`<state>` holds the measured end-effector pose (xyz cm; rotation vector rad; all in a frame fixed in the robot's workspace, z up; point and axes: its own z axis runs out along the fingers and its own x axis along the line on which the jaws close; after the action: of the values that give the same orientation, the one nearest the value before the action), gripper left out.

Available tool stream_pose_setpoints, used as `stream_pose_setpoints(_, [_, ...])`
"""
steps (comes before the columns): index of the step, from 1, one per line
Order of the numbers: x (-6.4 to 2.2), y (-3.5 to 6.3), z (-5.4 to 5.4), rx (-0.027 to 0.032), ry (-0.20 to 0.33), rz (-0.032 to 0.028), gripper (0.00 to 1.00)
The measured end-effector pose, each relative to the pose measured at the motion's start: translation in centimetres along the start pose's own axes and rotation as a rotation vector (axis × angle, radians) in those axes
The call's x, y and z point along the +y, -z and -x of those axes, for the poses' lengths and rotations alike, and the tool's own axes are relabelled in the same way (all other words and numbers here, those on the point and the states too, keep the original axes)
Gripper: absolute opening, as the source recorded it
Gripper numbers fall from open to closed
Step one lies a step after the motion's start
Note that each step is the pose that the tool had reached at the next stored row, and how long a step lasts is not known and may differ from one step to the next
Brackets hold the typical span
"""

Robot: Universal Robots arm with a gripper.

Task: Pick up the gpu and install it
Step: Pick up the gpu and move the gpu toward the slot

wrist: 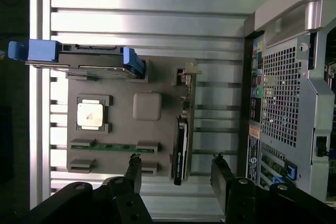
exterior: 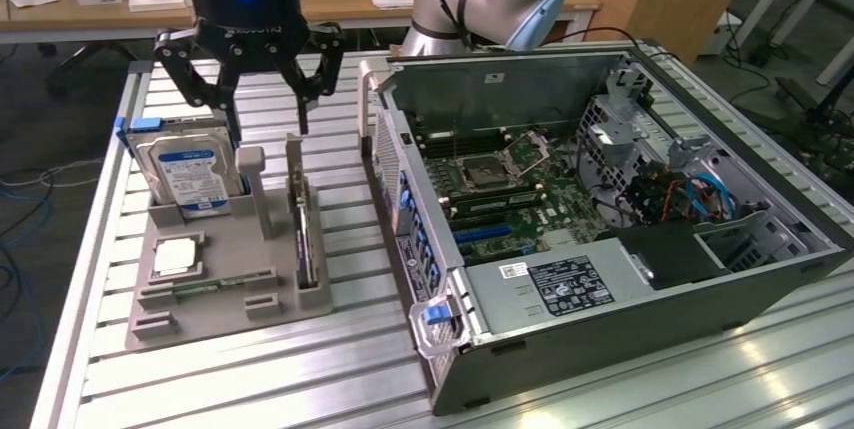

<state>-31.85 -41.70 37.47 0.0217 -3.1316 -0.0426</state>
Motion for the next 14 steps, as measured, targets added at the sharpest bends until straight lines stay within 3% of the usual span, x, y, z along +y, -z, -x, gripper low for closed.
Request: stream_pose_setpoints(14, [-0.02,-0.70,0.01,0.0000,0.000,0.0000,0.65])
